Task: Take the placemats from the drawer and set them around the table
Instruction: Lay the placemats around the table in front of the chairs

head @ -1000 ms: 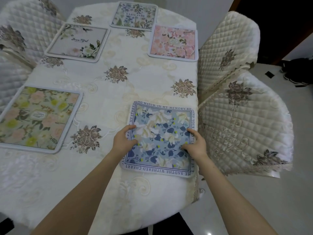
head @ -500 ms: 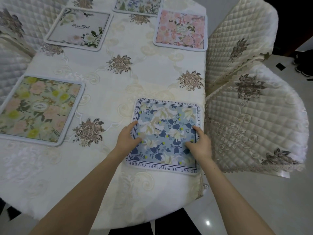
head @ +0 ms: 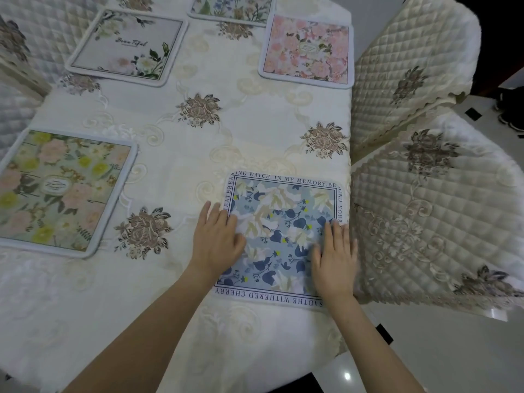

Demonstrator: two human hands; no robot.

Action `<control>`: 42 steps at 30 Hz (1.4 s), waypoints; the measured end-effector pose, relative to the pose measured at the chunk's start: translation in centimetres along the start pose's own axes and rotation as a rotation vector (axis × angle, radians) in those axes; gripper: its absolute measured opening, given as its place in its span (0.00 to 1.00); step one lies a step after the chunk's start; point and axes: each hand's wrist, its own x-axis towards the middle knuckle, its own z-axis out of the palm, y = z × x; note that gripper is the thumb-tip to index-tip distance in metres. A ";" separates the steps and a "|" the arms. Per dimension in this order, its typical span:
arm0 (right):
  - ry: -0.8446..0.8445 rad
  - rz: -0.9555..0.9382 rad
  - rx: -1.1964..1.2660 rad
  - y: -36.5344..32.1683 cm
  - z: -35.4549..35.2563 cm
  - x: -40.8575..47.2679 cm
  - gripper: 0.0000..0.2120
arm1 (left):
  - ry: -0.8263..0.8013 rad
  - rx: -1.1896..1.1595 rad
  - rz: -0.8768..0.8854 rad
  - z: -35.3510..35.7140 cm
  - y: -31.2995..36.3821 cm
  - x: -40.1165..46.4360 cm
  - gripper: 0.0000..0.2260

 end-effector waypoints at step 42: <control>-0.071 -0.235 0.141 -6.7 4.2 -2.4 0.27 | 0.088 -0.153 0.107 5.2 6.4 -3.6 0.24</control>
